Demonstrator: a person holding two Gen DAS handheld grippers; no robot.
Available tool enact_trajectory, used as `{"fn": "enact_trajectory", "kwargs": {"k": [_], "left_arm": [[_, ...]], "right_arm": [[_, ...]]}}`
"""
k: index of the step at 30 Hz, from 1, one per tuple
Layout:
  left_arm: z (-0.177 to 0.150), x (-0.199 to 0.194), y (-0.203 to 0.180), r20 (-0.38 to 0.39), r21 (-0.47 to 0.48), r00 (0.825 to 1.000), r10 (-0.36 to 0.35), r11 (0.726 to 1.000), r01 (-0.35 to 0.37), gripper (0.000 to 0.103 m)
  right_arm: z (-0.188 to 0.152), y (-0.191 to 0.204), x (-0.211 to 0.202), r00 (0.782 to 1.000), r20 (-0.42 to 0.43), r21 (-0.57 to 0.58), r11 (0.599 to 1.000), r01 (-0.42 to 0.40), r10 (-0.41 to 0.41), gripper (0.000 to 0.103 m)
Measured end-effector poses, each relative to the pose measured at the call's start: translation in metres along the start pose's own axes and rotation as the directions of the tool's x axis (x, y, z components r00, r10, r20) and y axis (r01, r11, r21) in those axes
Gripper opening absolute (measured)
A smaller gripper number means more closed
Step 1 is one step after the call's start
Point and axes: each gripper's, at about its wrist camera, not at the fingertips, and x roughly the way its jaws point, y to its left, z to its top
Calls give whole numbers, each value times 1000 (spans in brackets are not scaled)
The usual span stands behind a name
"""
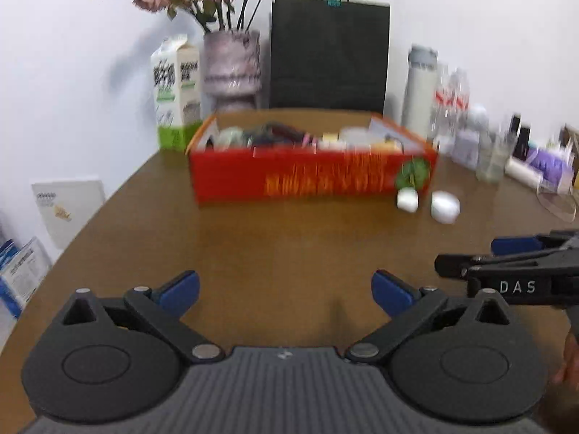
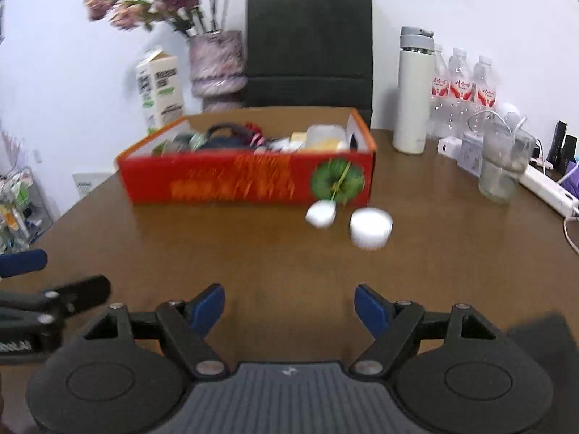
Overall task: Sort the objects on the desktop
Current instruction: 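Move both tools back toward the last two white caps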
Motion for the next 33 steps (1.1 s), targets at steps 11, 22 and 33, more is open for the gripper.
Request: {"fn": "enact_trajectory", "kwargs": {"k": [11,22,33], "left_arm": [[-31,-20,-8,-23,-11,1000,14,1000,-14,103],[44,41,-40,40,76,987,-155,985,152,101],[72,127,-89,-56,147,966,-251,955,257,89]], "right_arm": [[-48,-15,-36,1000,7,82,997,5,-6,78],[31,-61,52,993,21,88,990,115,-117,72],[46,-93,88,991,19,190,974,126,-132,38]]}}
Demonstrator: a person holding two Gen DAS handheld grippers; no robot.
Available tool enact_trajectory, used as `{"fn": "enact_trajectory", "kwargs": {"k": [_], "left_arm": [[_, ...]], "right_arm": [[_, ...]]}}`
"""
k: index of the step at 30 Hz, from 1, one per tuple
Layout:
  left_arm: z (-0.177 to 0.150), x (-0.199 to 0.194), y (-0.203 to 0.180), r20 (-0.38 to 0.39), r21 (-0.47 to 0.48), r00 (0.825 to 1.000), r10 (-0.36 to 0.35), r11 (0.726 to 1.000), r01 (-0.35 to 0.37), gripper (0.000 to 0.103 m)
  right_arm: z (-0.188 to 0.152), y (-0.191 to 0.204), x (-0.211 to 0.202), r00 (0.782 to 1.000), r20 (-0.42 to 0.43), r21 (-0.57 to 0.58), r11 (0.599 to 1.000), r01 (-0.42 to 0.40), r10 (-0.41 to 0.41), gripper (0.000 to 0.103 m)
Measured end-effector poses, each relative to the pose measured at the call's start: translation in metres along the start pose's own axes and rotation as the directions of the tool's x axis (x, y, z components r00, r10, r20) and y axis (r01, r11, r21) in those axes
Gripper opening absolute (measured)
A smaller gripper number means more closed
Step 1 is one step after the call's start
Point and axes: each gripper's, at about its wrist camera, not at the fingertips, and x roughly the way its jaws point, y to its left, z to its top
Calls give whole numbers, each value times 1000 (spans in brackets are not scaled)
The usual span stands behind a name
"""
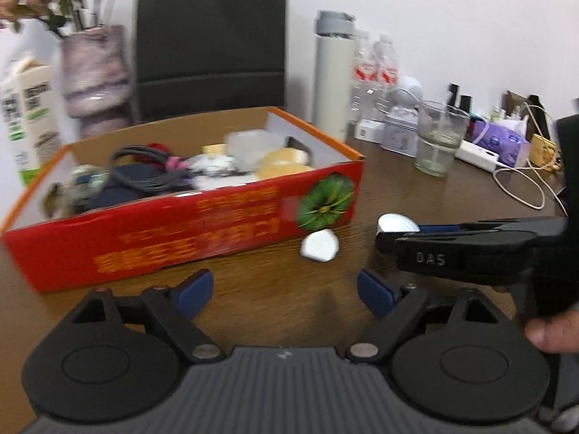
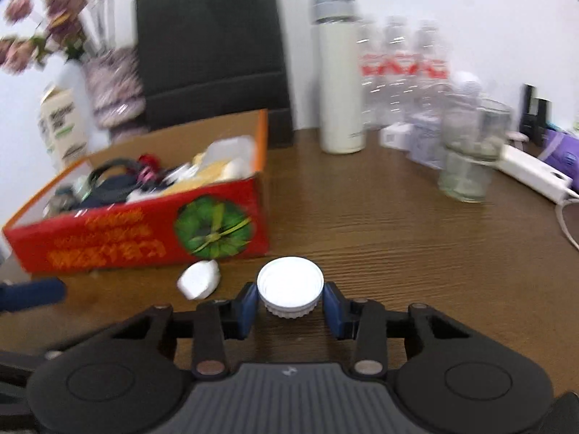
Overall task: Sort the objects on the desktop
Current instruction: 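Move both tools back toward the last two white caps, then grasp the white round lid with the right tool while the left tool grasps the small white cap, then carry the lid and small cap into the box and release them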
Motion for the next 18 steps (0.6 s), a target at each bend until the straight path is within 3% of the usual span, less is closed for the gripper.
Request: {"fn": "enact_trajectory", "kwargs": {"k": [3,6,9,10,14,18], "left_arm": [[10,23,-13,5,9,1000,3,1000,-3,83],[16,40,-16,-4,-25,1000,-7,1000,7,69],[18,55,-16,-23,-81,999,-28,996,26,44],[17,59,-17,-35,-86,999,-40,996,37,28],[13,53,-20,-30,-79,999,-40,996,38,28],[4,21,-17,-3,-119,1000,-20,993,20,28]], "right_arm": [[2,-7,-11,997,57,14,999,46,-47,38],[4,-15,-20,993,96,42,997,67,-71,38],[6,-16,-21,993,96,37,997,69,-72,38],[6,-16,-21,994,94,34,998,60,-63,38],[4,-8,-21,995,92,-6,999,49,-48,38],[4,-8,-25,996,91,-8,1000,18,-17,38]]}}
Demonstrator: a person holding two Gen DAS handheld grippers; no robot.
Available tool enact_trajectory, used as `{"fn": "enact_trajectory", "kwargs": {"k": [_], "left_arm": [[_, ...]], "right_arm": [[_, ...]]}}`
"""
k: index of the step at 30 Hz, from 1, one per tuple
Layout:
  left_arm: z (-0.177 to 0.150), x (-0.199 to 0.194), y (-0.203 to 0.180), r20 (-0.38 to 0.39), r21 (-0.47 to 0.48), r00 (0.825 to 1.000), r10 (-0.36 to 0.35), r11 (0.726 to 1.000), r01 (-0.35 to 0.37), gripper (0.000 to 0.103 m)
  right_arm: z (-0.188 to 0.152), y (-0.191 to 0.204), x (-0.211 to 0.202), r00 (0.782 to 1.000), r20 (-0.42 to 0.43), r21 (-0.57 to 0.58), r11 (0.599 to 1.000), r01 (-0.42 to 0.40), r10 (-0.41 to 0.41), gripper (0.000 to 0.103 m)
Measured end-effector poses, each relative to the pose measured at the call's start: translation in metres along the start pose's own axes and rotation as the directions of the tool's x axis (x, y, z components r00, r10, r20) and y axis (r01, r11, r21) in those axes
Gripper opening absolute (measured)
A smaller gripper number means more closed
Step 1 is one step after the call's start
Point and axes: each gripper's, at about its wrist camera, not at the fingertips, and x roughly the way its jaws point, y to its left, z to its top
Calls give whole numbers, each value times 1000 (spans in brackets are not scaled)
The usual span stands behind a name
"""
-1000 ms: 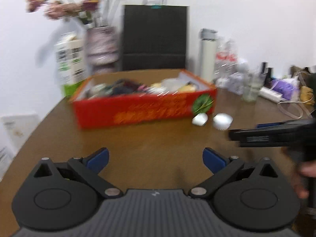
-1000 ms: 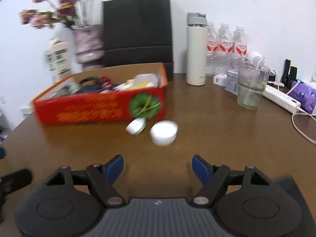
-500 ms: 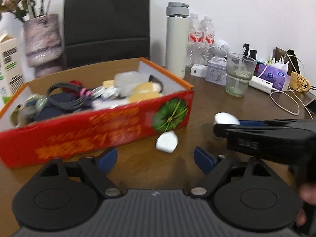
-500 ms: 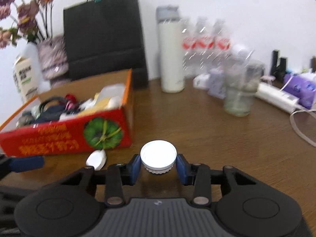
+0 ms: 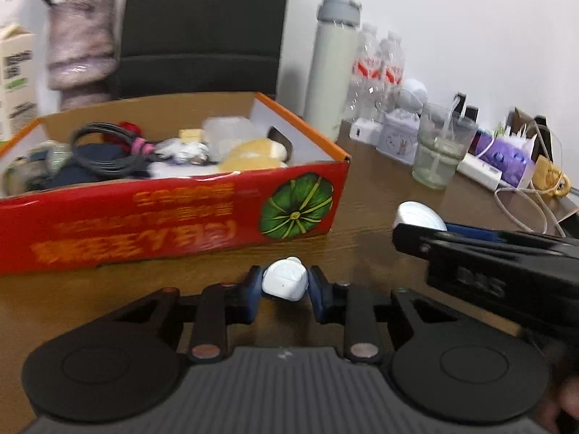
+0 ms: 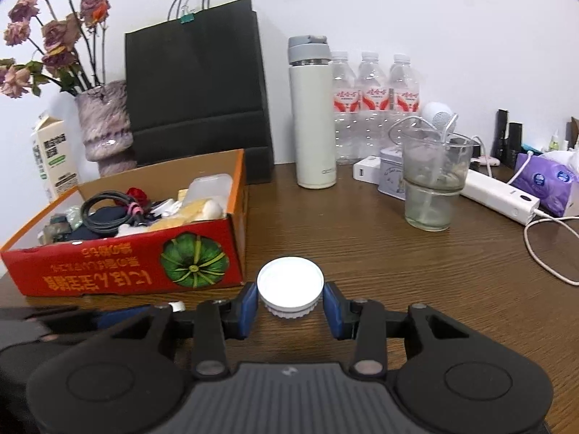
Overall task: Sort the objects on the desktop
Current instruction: 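Carry the lid and small cap into the box and release them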
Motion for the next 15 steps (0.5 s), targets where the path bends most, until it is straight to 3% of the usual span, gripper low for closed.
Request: {"fn": "enact_trajectory", "kwargs": {"k": [4,7,10,12,15], "left_arm": [[-4,-67,18,121,-55,993,-5,998,12,28],[6,-115,46,210,-111,977,44,994,-21,28],[37,-141,78,272,-158,958,92,986,-50,28],[66,-142,103,280,-190,952,120,979,-68,28],[105,-111,140,180,-300,980,84,953,-27,28]], "right_arm": [[-2,9,-15,996,62,-51,997,-53,57,38],[3,23,-39,962,182,-101,977,-186,202,38],[28,53,-57,950,221,-186,966,-179,218,38],[58,67,-57,950,196,-162,963,-214,244,38],[103,84,-26,956,100,-139,955,-262,277,38]]}}
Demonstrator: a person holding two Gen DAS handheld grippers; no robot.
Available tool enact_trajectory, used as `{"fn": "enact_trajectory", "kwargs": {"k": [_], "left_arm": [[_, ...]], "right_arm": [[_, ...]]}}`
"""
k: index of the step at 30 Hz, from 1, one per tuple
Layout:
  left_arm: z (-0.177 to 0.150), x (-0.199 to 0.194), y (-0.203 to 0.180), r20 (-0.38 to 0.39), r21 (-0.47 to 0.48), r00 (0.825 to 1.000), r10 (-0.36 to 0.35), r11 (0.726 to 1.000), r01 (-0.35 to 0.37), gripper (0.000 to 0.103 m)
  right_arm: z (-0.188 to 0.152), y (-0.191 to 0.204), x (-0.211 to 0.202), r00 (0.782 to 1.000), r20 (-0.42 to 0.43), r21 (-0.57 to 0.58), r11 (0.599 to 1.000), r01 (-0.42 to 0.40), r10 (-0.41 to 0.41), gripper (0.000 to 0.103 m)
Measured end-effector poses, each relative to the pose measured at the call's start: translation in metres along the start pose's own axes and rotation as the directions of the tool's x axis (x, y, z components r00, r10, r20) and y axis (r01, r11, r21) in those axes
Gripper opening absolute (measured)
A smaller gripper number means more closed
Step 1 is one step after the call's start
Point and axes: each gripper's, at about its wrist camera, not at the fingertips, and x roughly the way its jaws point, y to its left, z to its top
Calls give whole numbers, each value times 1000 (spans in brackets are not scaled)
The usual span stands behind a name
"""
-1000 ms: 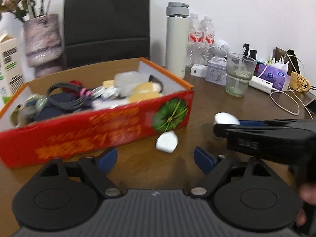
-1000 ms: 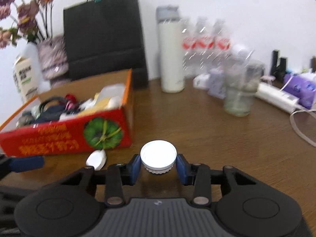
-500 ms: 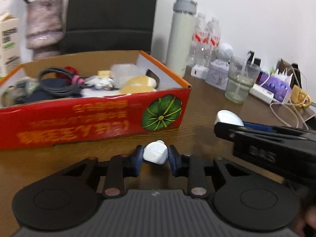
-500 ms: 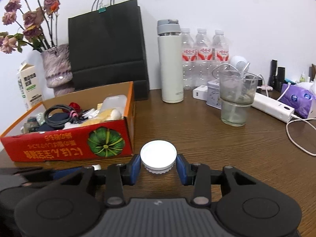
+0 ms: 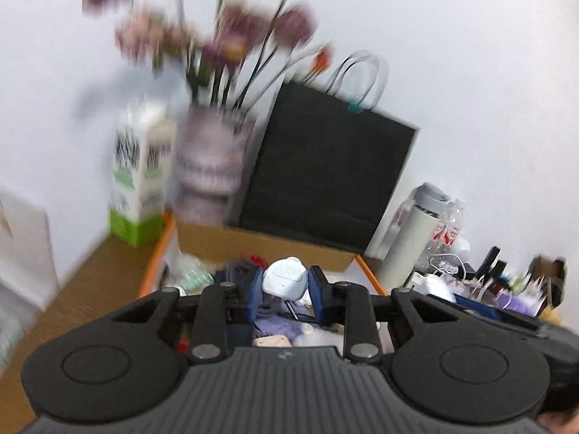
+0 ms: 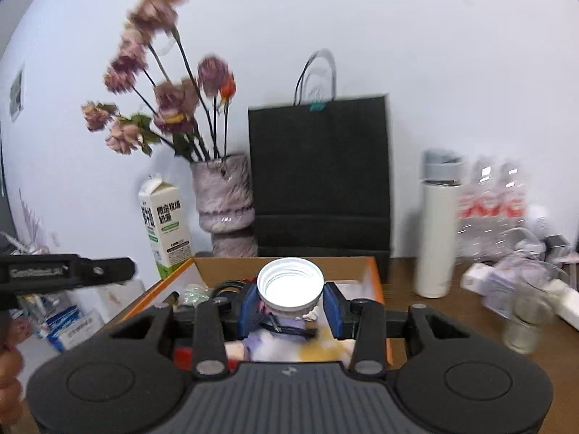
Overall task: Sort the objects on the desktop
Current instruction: 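Carry the lid and small cap into the box and release them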
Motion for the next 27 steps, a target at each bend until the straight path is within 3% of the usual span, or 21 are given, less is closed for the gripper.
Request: {"fn": "enact_trajectory", "kwargs": {"k": [2,5,8,10,11,12,13,14,16,19,21,25,27], "left_arm": [[13,39,5,-102,-30,994,-33,999,30,28],[15,92,0,-212,3,977,0,1000,1,28],[4,130,-1,-258,60,963,78,996,-64,28],[-2,146,4,-282,51,956,76,997,-65,29],[-3,150,7,-291,35,954,71,997,-64,38],[-3,152,11,-292,11,955,60,998,-59,40],[-1,151,14,-276,-2,959,70,997,-74,47],[1,147,19,-249,-8,966,74,997,-78,59],[9,134,25,-182,4,979,93,996,-94,65],[21,116,32,-134,31,983,127,992,-124,66],[27,107,36,-117,32,980,159,987,-156,74],[21,96,27,-93,101,964,249,966,-240,101],[14,88,19,-85,144,956,280,953,-266,103]], "right_arm": [[19,0,42,996,-93,-7,1000,1,-2,38],[32,-9,107,963,-269,55,998,-15,30,38],[29,-16,158,921,-389,87,996,10,25,38],[24,-18,184,897,-442,74,997,22,13,38],[22,-17,194,887,-462,67,997,30,5,39],[21,-14,203,875,-484,55,998,35,-4,39],[19,-11,208,869,-495,38,998,43,-19,41],[19,-8,212,864,-501,10,999,52,-40,52],[22,-11,210,875,-477,-16,997,81,-79,68],[29,-20,201,881,-462,13,993,119,-100,69],[32,-20,190,882,-461,13,994,111,-93,69],[33,-13,164,876,-464,-68,991,118,-136,74],[34,-10,147,877,-447,-113,984,140,-176,79]]}}
